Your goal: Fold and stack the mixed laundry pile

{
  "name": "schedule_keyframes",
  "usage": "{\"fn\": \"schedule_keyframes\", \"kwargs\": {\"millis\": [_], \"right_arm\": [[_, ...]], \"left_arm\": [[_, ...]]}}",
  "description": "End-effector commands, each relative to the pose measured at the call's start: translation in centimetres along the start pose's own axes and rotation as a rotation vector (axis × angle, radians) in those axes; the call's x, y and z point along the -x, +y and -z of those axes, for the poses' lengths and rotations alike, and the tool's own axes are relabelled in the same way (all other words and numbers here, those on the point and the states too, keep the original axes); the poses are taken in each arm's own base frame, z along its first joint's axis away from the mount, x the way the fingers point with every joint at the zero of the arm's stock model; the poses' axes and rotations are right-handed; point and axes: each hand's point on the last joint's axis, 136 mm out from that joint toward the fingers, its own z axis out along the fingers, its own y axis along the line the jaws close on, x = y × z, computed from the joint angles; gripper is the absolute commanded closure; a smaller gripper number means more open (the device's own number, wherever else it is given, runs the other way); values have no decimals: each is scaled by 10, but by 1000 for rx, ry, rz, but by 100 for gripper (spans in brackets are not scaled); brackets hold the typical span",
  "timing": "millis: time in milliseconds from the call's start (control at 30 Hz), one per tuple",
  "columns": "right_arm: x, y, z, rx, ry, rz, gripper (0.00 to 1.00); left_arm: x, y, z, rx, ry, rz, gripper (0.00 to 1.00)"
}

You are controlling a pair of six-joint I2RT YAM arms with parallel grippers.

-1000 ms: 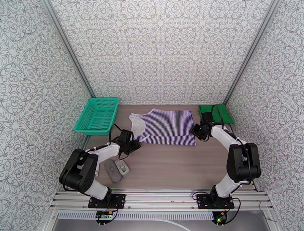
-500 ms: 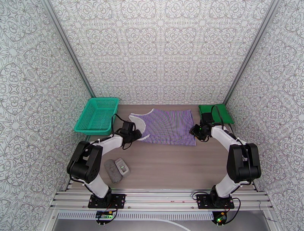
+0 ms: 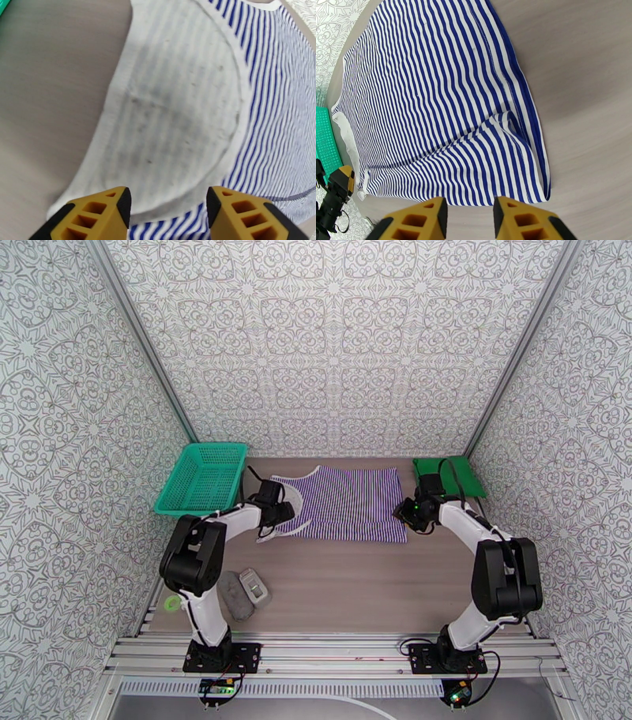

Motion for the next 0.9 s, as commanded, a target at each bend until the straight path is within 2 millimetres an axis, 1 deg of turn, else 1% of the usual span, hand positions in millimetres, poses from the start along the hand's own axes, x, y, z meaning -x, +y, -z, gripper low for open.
{"fn": "schedule_keyframes", "kwargs": {"millis": [0,67,133,200,267,333,467,533,667,733,867], "right_arm": [[-3,4,4,8,5,30,63],[-4,4,6,11,1,31,63],[-4,5,6,19,1,30,63],[-3,7,6,30,0,27,62],[-3,9,5,37,2,25,63],[-3,10,5,42,3,25,63],[-3,10,7,45,-1,23,63],[-3,10,7,46,-1,21,62],[-5,8,7,43,0,20,63],[-6,8,7,42,1,21,62],[-6,8,8,44,-1,21,63]], "left_arm": [[10,-1,45,7,-35,-35,40],[-1,14,60,34,-29,-25,39],[-16,34,67,54,-2,-2,39],[-34,57,67,76,38,28,40],[-46,76,64,80,65,74,42],[-54,86,62,67,75,108,42],[-58,89,50,18,93,149,43],[-57,92,42,22,95,160,46],[-48,88,31,-10,62,171,60],[-41,86,29,-16,46,177,69],[-27,80,34,-18,9,182,89]]}}
